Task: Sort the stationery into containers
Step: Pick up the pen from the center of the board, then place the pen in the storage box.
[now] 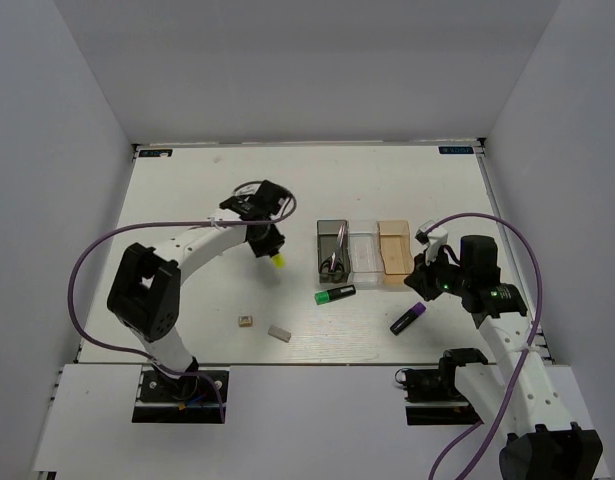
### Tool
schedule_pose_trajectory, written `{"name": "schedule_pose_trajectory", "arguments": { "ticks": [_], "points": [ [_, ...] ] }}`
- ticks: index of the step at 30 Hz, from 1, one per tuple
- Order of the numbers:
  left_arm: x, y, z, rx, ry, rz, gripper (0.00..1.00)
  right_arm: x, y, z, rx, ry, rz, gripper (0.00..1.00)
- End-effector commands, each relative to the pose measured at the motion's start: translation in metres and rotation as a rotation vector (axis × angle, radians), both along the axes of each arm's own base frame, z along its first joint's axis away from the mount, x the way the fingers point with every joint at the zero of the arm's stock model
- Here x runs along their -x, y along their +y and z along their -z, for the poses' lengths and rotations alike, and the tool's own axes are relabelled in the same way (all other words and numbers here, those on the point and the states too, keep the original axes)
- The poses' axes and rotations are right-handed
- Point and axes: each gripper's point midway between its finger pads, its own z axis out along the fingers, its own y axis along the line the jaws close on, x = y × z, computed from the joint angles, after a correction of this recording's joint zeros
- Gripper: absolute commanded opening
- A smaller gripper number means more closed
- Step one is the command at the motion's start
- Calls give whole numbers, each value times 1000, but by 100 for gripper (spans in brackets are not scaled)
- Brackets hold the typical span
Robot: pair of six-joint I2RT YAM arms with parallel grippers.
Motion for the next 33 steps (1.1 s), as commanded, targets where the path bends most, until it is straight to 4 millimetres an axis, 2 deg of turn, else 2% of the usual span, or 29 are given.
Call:
{"name": "schedule_pose_trajectory", "arguments": {
  "ticks": [1,2,3,4,5,6,7,8,9,10,11,12,14,15,17,20,23,24,25,26,27,29,33],
  "points": [
    [-25,-64,-83,61,-266,290,0,-6,1,-13,-8,-40,7,1],
    [-31,-78,-85,56,-294,354,0,-7,0,-14,-9,-44,14,3],
    [-36,-92,-99,70,-332,409,0,-7,-1,-14,-6,-45,22,8],
    [-30,-114,-104,85,-349,467,0,-8,-1,-14,-5,-44,24,14],
    [-42,-133,-111,94,-369,495,0,-9,-2,-15,-4,-52,28,19],
    [-44,-142,-112,93,-372,520,0,-9,-3,-13,-2,-46,35,23],
    [-39,-159,-116,106,-383,560,0,-10,-3,-14,-1,-52,36,28],
    [-50,-176,-117,109,-398,572,0,-10,-3,-14,1,-49,38,33],
    [-53,-184,-116,114,-409,587,0,-10,-4,-13,3,-46,41,36],
    [-50,-196,-107,118,-391,614,0,-11,-5,-13,4,-49,48,40],
    [-56,-208,-122,143,-431,617,0,-12,-5,-14,4,-54,49,45],
    [-60,-216,-104,139,-409,624,0,-11,-5,-13,5,-50,50,48],
    [-61,-232,-114,174,-432,642,0,-12,-7,-13,9,-53,60,59],
    [-60,-239,-100,171,-413,656,0,-13,-7,-15,12,-64,61,63],
    [-59,-249,-105,183,-432,676,2,-13,-8,-15,14,-66,65,68],
    [-57,-254,-87,167,-400,697,6,-14,-8,-18,14,-80,69,68],
    [-53,-259,-79,163,-391,712,15,-14,-8,-18,15,-81,69,71],
    [-49,-262,-76,169,-384,724,18,-13,-8,-18,13,-76,70,71],
    [-48,-263,-75,170,-383,725,29,-14,-8,-18,15,-79,71,72],
    [-47,-264,-73,168,-381,732,35,-14,-9,-19,15,-83,75,72],
    [-45,-266,-73,169,-380,741,41,-14,-8,-18,15,-77,70,76],
    [-43,-267,-74,168,-381,744,46,-14,-9,-17,19,-75,70,80],
    [-41,-264,-85,152,-399,742,52,-14,-10,-15,23,-70,71,80]
  ]
}}
